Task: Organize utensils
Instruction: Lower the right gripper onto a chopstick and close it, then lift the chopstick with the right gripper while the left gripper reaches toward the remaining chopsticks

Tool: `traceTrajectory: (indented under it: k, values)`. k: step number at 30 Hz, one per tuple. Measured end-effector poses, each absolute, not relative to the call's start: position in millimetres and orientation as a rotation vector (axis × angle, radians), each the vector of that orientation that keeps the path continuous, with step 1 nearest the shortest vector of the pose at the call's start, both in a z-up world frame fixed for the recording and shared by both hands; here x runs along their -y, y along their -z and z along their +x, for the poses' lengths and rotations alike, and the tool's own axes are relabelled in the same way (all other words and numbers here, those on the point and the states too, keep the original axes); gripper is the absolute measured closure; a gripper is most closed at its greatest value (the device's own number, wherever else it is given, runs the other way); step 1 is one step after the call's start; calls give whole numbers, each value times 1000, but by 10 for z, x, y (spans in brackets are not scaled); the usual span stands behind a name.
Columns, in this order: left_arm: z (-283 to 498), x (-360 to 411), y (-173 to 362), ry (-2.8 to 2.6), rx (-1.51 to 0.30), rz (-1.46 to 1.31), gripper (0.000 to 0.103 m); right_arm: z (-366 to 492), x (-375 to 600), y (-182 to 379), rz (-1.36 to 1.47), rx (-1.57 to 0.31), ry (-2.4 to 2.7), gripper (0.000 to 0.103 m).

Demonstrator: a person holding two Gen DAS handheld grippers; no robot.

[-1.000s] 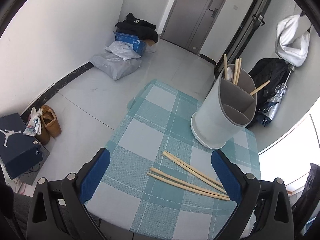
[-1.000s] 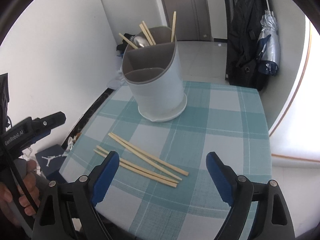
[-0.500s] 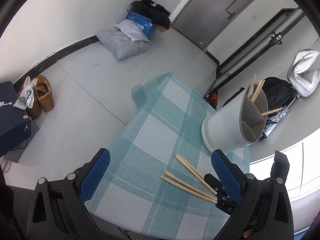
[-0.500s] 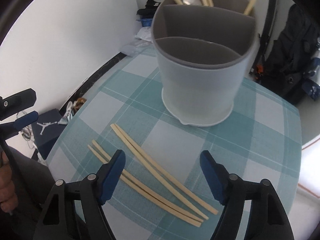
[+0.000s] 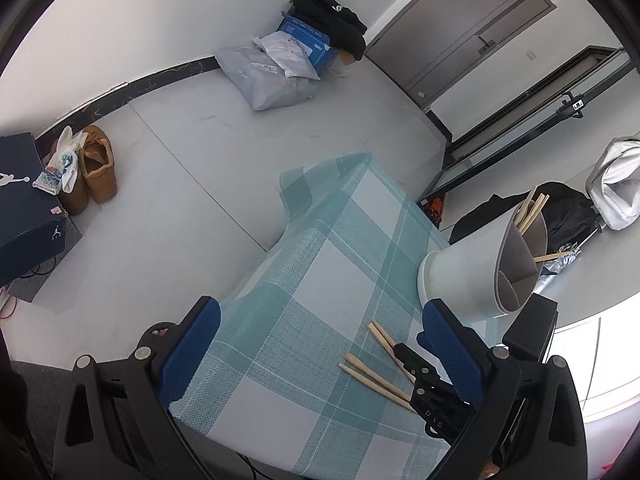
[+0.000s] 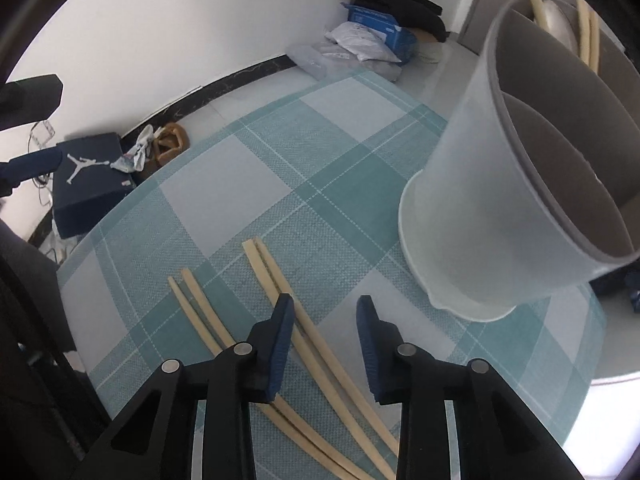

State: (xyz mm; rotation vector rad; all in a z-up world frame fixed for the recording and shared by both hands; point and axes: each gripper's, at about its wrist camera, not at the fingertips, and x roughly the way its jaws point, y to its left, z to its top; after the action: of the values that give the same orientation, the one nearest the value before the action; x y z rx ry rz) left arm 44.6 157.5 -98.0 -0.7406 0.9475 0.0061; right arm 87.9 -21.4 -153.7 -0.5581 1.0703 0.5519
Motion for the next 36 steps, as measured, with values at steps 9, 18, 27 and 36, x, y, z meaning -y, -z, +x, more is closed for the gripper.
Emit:
traceTrajectory:
  k: [9,18,27,36]
  values:
    - [429,-1656,961,-28,-939,-757,3,963,-87,1582,-694,-1088,-655,75]
    - [443,-1650,972,-44,-944,-760,3,1036,-132,1588,-625,-1128,-718,94]
    - [453,-1599,1025,-51,-971,-738,3,984,121,1424,-545,-1080,-649,100]
    - [462,-1270,1112,-10,-1049,-619,3,896,913,1012,-199,-989,-494,100]
